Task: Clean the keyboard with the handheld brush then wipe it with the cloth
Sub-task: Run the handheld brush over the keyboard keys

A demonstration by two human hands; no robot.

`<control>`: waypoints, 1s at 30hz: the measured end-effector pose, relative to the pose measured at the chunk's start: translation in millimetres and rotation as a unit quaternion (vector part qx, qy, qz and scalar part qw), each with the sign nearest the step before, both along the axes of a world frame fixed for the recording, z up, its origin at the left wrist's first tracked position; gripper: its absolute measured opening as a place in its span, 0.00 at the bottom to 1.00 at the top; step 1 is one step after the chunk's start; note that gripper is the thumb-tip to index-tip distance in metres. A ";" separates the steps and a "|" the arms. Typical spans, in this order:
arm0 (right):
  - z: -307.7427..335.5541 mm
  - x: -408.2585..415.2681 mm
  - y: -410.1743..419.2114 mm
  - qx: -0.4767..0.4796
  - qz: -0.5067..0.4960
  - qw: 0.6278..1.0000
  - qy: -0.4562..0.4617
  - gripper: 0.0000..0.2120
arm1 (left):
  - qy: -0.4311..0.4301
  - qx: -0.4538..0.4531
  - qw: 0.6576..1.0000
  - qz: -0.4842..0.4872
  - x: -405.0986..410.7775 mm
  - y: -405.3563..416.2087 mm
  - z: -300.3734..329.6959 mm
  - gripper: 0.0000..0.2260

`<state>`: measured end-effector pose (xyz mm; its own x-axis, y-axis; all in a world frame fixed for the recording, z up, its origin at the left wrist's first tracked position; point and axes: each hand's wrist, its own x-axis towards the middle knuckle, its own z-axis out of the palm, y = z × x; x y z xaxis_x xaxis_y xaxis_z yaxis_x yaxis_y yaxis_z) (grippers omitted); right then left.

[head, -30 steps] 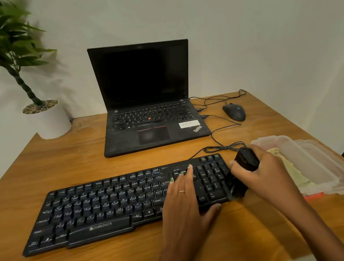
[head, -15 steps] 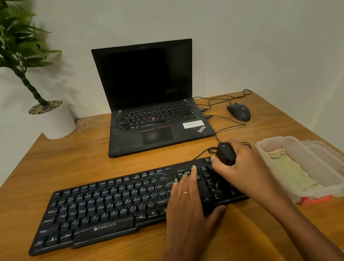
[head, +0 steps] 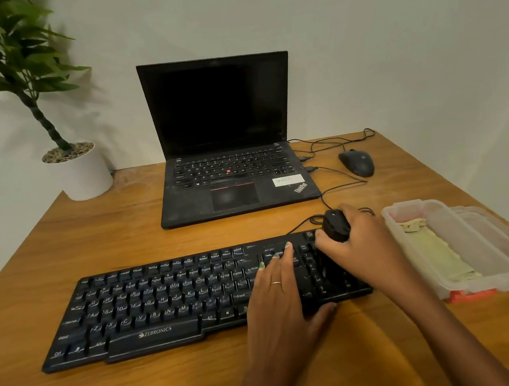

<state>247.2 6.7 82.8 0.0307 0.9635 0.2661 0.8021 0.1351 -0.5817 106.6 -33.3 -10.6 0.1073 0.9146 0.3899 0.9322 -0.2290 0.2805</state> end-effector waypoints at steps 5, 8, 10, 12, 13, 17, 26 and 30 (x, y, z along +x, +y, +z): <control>12.1 16.1 -7.5 -0.108 0.052 0.993 0.006 0.09 | -0.021 0.010 0.999 -0.023 -0.7 -0.9 -1.5 0.44; 7.6 11.3 18.1 -0.046 0.023 0.998 -0.034 0.11 | -0.006 0.014 1.000 -0.019 -0.7 0.0 0.2 0.44; 2.2 4.8 36.8 0.019 0.018 0.999 -0.041 0.11 | -0.008 0.013 1.000 -0.017 -0.4 0.2 0.5 0.44; -1.0 0.6 50.5 0.060 0.022 0.998 -0.024 0.12 | -0.006 0.008 1.000 -0.013 0.0 0.4 0.5 0.44; -2.4 0.1 54.7 0.067 0.019 0.998 -0.009 0.12 | -0.005 0.005 1.000 -0.012 0.2 0.7 0.5 0.44; -7.0 4.0 53.6 0.066 0.012 0.996 0.052 0.10 | -0.004 0.007 1.000 -0.007 0.5 1.7 1.1 0.44; 0.7 29.0 40.8 0.010 -0.070 0.994 0.081 0.09 | -0.024 0.012 0.999 -0.022 0.8 1.1 0.3 0.45; 0.5 17.4 26.8 -0.045 0.012 0.998 0.031 0.10 | -0.015 0.021 1.000 -0.015 0.5 1.0 1.6 0.43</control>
<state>264.7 33.5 83.3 0.0218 0.9840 0.1770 0.7617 0.0983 -0.6405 107.1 -32.3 -9.0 0.1224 0.8936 0.4319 0.9162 -0.2690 0.2971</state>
